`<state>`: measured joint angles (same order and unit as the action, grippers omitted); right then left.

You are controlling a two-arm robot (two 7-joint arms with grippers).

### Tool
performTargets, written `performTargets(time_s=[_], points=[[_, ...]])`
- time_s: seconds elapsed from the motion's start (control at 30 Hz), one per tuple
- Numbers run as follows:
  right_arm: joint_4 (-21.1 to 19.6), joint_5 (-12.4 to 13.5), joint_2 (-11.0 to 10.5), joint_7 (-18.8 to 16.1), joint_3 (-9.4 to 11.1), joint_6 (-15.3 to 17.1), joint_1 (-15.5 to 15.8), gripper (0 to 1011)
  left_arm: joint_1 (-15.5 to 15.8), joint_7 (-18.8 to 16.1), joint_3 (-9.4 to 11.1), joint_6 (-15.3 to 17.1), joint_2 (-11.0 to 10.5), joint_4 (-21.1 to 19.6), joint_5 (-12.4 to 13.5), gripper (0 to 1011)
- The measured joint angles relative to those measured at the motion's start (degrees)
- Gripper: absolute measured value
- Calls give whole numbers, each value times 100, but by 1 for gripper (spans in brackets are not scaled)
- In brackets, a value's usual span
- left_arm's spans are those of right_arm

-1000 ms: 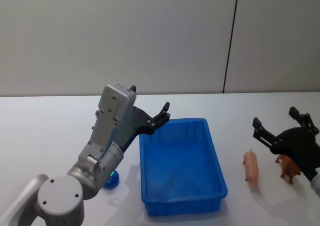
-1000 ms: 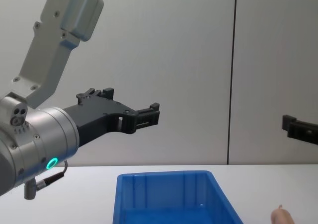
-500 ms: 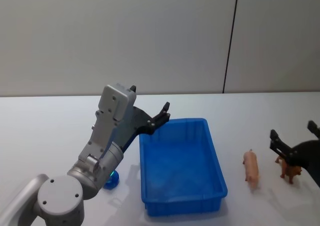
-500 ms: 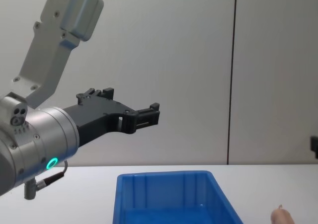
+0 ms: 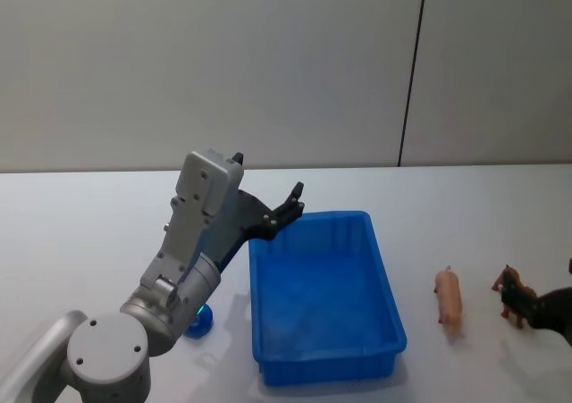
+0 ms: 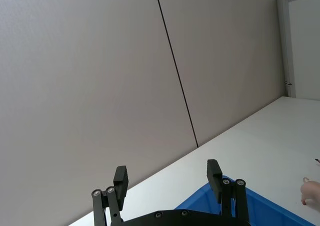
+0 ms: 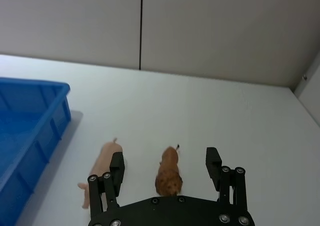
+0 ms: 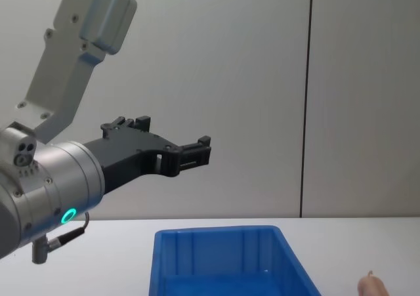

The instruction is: Pick up the two dolls from the table and place them into the box.

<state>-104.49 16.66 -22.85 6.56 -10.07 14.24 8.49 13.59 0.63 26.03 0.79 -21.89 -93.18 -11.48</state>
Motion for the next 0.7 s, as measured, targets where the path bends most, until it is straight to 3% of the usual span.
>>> performTargets(time_s=[0.27,0.7], points=[[134,53,58,124,28,337,20,1001,0,0,0,0,0,0,0,1001],[412,27,195,155,50,559,-146,1001,0,0,0,0,0,0,0,1001]])
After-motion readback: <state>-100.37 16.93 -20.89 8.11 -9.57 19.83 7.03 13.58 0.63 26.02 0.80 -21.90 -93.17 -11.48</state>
